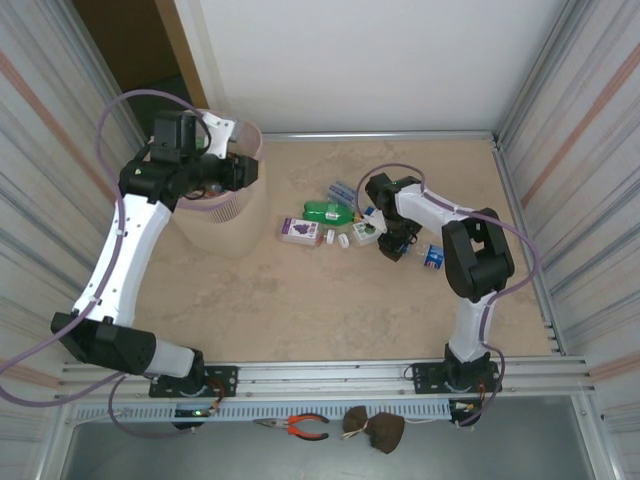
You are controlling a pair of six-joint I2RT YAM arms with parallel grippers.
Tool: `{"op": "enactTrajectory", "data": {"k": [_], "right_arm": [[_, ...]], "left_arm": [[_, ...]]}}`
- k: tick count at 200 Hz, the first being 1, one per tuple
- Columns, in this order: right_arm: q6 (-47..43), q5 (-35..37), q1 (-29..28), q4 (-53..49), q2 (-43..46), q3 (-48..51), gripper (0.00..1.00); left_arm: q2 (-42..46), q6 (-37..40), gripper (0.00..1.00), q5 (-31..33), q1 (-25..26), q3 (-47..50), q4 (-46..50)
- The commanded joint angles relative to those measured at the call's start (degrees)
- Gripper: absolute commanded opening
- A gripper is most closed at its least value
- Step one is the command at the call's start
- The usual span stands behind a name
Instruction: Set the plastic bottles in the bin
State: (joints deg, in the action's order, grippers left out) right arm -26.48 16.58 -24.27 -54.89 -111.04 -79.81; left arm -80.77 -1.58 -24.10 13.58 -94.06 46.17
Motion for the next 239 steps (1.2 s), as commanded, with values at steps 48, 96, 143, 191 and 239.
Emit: {"op": "enactTrajectory", "data": {"k": [48,96,143,191,239], "right_arm": [[-3.29,-0.66,1.05,0.83,-3.9,-0.45,0.59],[-4.05,0.03,1.68,2.15,-4.91,0.83,0.51],[-4.27,-0.51,1.67,2.38,-4.54,1.51,0.44],[-3.41,-1.07,0.92,1.69,-2.13,1.16,0.34],[0.34,-4.63,0.8,-0.7,4.12,0.09,0.31]], "left_arm": [[2.68,-1.5,0.4,-2.23,0.56,0.82,-2.23],[3.25,-1.59,0.4,-2.16,0.56,0.81,-2.15],[3.32,-1.49,0.4,-2.2,0.58,0.48,-2.05],[4.18,-1.61,0.4,-2.13,0.65,0.37,-2.36],[6.67,-1.76,0.4,-3.54,0.65,1.88,-5.67]]}}
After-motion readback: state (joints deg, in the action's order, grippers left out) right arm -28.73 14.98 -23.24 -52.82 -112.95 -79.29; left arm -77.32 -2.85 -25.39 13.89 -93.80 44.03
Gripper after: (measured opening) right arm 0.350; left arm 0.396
